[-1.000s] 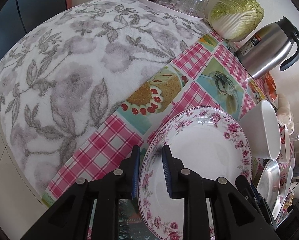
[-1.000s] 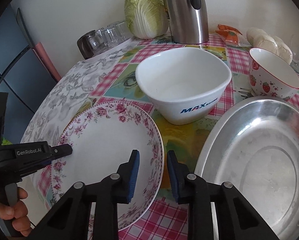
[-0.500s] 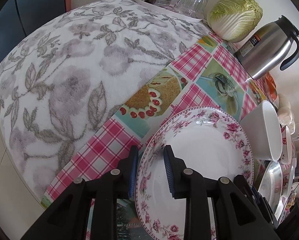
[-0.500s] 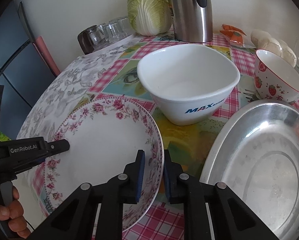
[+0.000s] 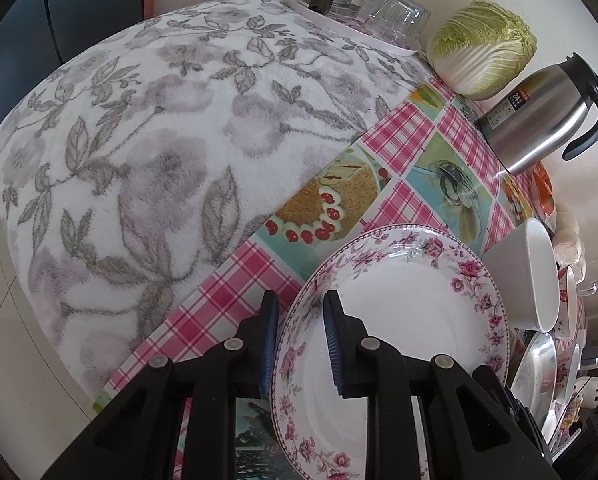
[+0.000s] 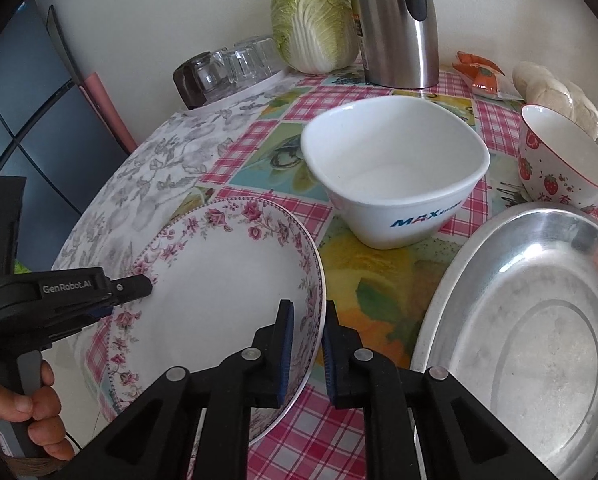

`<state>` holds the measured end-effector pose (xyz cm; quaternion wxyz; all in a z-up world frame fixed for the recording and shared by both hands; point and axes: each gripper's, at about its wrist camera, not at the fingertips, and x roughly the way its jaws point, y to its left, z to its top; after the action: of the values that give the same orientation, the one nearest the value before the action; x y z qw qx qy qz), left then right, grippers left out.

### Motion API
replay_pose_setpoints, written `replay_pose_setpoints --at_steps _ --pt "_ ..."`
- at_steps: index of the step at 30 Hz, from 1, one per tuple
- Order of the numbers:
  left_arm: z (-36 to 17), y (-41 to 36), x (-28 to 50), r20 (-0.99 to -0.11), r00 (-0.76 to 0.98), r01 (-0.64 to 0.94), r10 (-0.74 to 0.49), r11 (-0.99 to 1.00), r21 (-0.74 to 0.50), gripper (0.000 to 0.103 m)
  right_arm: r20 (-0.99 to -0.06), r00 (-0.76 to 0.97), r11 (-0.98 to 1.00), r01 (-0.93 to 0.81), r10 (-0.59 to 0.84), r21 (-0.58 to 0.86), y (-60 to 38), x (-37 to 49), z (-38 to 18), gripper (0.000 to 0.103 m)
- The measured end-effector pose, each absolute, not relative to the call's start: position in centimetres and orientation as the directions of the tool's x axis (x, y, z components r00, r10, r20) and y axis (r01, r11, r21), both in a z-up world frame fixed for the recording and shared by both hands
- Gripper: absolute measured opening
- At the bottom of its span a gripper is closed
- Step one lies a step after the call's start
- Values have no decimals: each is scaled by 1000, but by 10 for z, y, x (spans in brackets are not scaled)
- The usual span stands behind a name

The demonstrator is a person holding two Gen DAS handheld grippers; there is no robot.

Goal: Organize plates and bowls
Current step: 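Lift the pink-floral plate with the left tool toward the steel tray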

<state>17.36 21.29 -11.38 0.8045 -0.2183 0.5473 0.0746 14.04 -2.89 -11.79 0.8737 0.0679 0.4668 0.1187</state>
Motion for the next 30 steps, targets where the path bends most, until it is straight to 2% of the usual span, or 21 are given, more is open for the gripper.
replay_pose_setpoints --at_steps 18,25,26,27,30 --pt "-98 205 168 -904 414 -329 -105 909 -257 24 -793 525 950 -149 311 274 -41 133 -112 15" --pt "-112 221 166 -891 399 -384 -217 843 -377 24 -779 474 901 -81 410 426 -61 139 -125 14" --pt "-120 225 165 -896 377 -410 -237 824 -391 24 -779 466 895 -66 419 441 -63 140 -128 13" --pt "-125 229 162 -884 387 -423 -263 801 -423 25 -784 460 894 -51 417 445 -65 141 -130 6" --pt "-123 227 162 -889 379 -413 -259 812 -412 23 -779 464 890 -46 421 454 -66 142 -131 6"
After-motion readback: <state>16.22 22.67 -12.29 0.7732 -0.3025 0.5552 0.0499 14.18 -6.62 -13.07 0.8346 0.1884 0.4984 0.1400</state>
